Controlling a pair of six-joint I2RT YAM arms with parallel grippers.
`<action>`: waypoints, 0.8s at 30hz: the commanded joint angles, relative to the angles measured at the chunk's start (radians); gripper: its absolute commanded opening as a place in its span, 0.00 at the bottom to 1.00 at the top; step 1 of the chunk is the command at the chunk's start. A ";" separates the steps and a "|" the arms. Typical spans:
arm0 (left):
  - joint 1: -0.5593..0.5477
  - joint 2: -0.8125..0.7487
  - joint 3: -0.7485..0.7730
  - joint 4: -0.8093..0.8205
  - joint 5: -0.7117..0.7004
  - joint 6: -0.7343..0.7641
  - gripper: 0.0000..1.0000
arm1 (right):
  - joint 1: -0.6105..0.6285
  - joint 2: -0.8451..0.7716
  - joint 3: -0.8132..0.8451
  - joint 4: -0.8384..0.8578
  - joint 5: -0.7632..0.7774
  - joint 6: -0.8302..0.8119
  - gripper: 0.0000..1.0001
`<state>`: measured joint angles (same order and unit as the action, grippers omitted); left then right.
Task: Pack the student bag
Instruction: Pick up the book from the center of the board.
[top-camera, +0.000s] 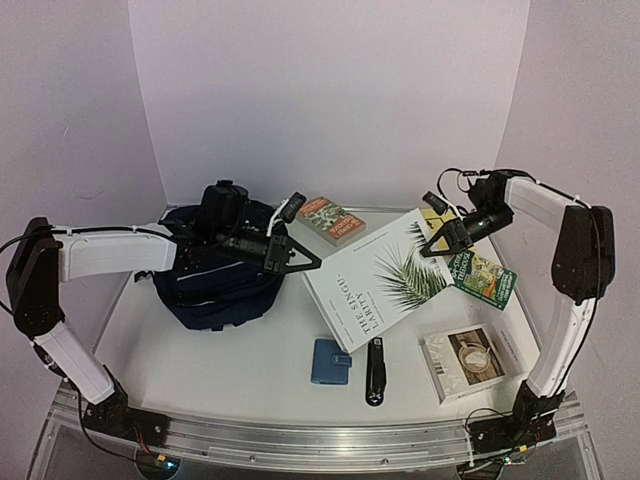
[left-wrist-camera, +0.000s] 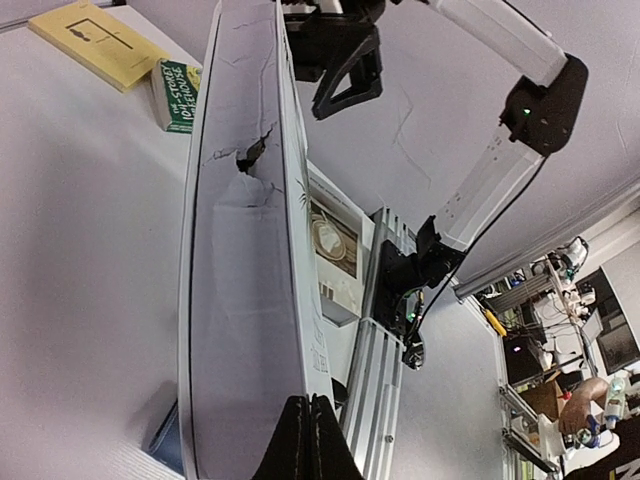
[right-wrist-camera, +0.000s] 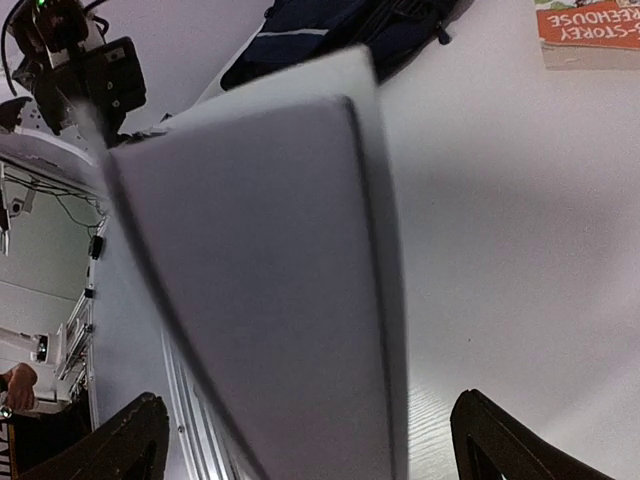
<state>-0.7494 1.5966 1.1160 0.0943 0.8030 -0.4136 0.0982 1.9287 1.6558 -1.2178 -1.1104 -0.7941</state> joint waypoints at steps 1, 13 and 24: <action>0.005 -0.077 0.004 0.022 0.088 0.032 0.00 | 0.000 0.004 0.034 -0.114 0.017 -0.107 0.98; 0.048 -0.093 -0.055 0.201 0.148 -0.087 0.00 | 0.054 0.033 0.099 -0.451 -0.200 -0.349 0.91; 0.053 -0.119 -0.083 0.243 0.131 -0.101 0.00 | 0.107 0.006 0.102 -0.452 -0.235 -0.287 0.68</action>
<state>-0.7013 1.5426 1.0400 0.2404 0.9358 -0.5199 0.2118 1.9839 1.7466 -1.3280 -1.2947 -1.0957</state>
